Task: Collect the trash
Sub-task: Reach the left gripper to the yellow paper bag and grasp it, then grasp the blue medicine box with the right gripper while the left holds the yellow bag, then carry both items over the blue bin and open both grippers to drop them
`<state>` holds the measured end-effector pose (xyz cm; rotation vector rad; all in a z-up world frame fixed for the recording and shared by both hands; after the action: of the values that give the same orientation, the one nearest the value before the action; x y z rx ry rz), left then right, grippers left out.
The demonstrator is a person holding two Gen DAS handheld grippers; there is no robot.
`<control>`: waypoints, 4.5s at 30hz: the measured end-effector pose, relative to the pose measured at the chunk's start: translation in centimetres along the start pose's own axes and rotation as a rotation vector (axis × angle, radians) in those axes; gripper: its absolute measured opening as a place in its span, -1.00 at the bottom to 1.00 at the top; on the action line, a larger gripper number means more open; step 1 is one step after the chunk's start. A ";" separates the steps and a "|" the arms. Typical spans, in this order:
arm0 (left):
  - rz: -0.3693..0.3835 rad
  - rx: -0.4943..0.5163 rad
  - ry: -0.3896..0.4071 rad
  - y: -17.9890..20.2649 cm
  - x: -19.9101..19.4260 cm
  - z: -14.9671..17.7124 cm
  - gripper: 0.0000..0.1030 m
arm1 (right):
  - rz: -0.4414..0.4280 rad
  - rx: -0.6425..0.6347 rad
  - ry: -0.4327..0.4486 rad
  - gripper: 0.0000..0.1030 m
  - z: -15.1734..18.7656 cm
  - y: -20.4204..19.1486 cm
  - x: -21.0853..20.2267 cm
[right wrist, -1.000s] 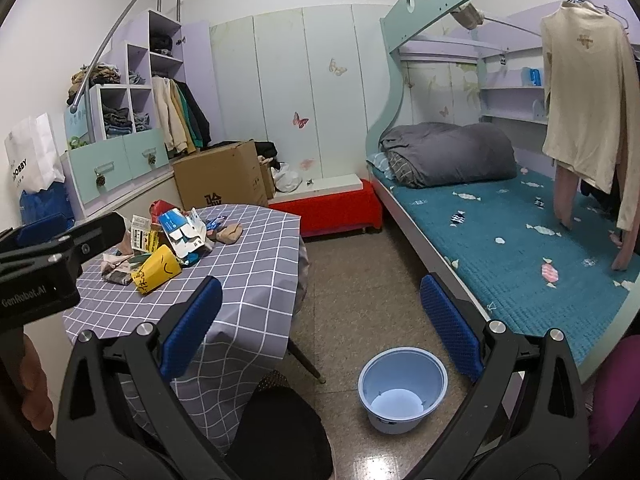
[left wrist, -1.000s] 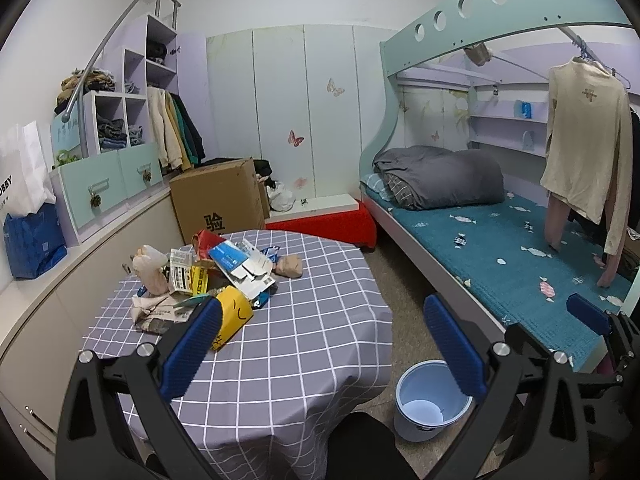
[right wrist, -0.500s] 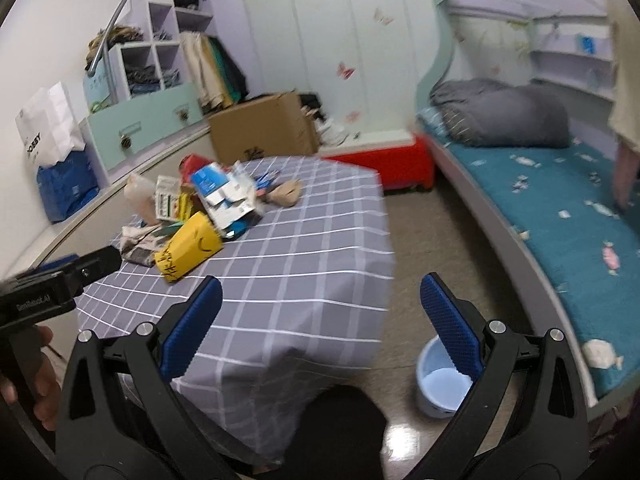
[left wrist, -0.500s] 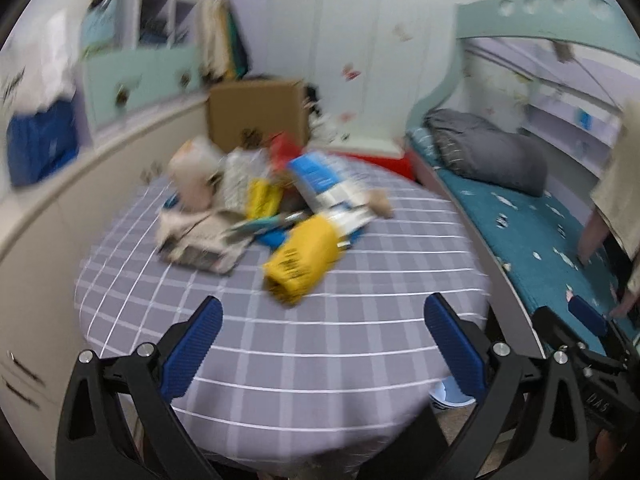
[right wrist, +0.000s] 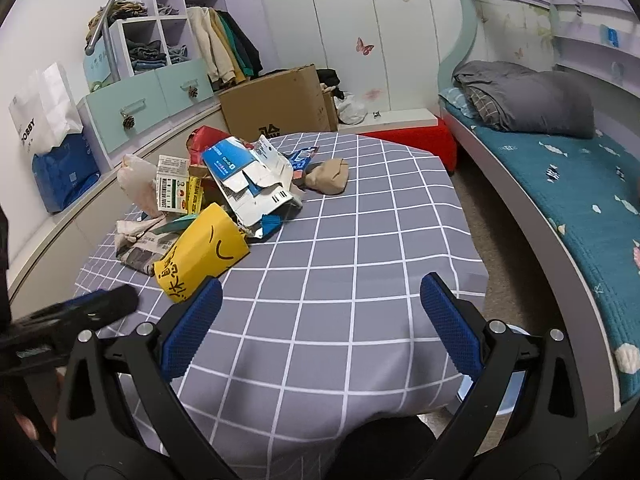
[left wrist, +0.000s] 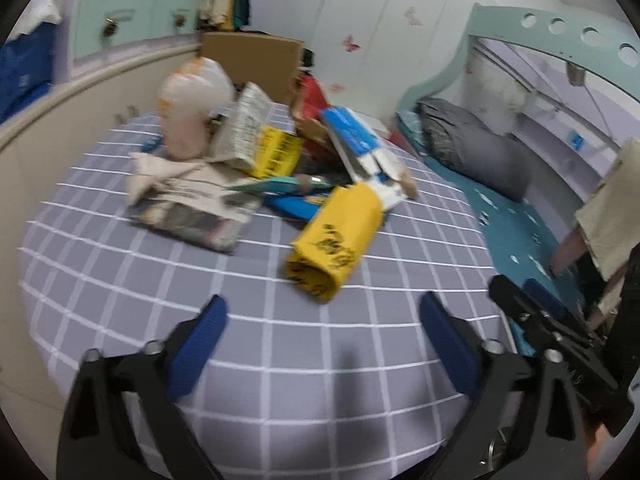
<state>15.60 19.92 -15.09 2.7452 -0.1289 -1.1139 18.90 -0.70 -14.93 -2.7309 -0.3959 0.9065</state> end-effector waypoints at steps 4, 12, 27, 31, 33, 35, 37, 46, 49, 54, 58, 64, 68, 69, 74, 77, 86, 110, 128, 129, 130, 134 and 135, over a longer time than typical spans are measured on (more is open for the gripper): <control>0.070 -0.044 -0.040 0.3 2.5 -0.5 0.37 | 0.000 0.011 -0.014 0.88 0.0 0.3 0.6; 0.100 -0.080 -0.047 0.7 5.1 -1.7 0.07 | -0.006 0.033 -0.025 0.88 0.0 1.2 1.3; 0.145 -0.033 0.044 2.4 3.9 -2.3 -0.93 | -0.040 0.034 -0.035 0.88 -0.9 0.5 2.0; 0.170 -0.016 0.137 2.3 0.3 -2.3 -0.93 | -0.059 0.027 -0.029 0.88 -1.4 -0.3 2.1; 0.127 -0.011 0.175 1.6 -1.2 -2.4 -0.93 | -0.070 0.016 -0.032 0.88 -1.6 -1.0 2.4; 0.063 -0.024 0.212 0.0 -2.5 -2.5 -0.93 | -0.080 0.002 -0.039 0.88 -1.8 -1.8 2.8; 0.022 -0.051 0.219 -1.6 -3.0 -2.7 -0.93 | -0.096 -0.014 -0.048 0.88 -2.0 -2.7 3.5; -0.075 -0.130 0.238 -6.1 -3.8 -2.5 -0.93 | -0.160 -0.080 -0.093 0.88 -2.9 -7.2 7.1; -0.094 -0.112 0.254 -6.0 -3.7 -3.3 -0.92 | -0.127 -0.128 -0.076 0.88 -4.1 -8.3 8.5; -0.152 -0.079 0.286 -6.1 -3.2 -5.1 -0.92 | -0.032 -0.222 -0.067 0.88 -5.6 -9.8 11.3; -0.202 -0.064 0.301 -6.3 -2.5 -6.6 -0.92 | -0.001 -0.307 -0.085 0.88 -6.2 -11.0 14.1; -0.217 -0.049 0.286 -6.5 -1.3 -7.3 -0.92 | -0.032 -0.319 -0.143 0.67 -7.0 -10.6 16.7; -0.207 -0.034 0.280 -6.0 -0.9 -7.3 -0.92 | -0.087 -0.280 -0.174 0.19 -7.3 -9.3 17.0; -0.205 -0.033 0.279 -5.9 -0.9 -7.3 -0.92 | -0.109 -0.263 -0.182 0.18 -7.4 -9.0 16.8; -0.196 -0.025 0.277 -5.0 -1.1 -7.1 -0.92 | -0.182 -0.170 -0.178 0.16 -7.8 -6.8 15.5; -0.193 -0.015 0.290 -4.1 -1.6 -7.1 -0.92 | -0.207 -0.118 -0.145 0.12 -8.0 -5.3 14.1; -0.149 0.065 0.332 1.5 -3.3 -7.4 -0.92 | -0.271 0.000 -0.078 -0.10 -9.0 -1.2 9.3; 0.178 0.281 0.171 20.2 1.9 -4.6 -0.92 | -0.223 0.311 0.111 -0.10 -6.2 16.0 -2.1; 0.363 0.512 -0.383 35.8 23.9 9.0 -0.92 | 0.132 0.736 -0.078 -0.04 11.8 39.9 4.0; 0.358 0.509 -0.402 35.8 24.9 9.4 -0.92 | 0.137 0.754 -0.083 0.00 12.3 40.5 4.7; 0.348 0.508 -0.424 35.7 26.2 9.8 -0.92 | 0.138 0.772 -0.089 0.19 12.5 41.1 5.3; 0.326 0.504 -0.499 35.4 29.3 11.1 -0.92 | 0.164 0.808 -0.114 0.30 14.0 42.6 6.9; 0.327 0.502 -0.510 35.2 29.8 11.3 -0.92 | 0.164 0.813 -0.118 0.30 14.1 42.8 7.0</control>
<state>28.60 -20.44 -36.53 2.5892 -1.0063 -1.8416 23.39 -36.53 -42.84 -1.9813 0.1648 0.9903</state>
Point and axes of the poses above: each gripper's, at about its wrist camera, not at the fingertips, and x roughly the way its jaws point, y to its right, z to its underside, the point moved 4 cm from there along x, roughly the way its jaws point, and after that the axes turned 5 degrees about x, right-handed, at the moved point
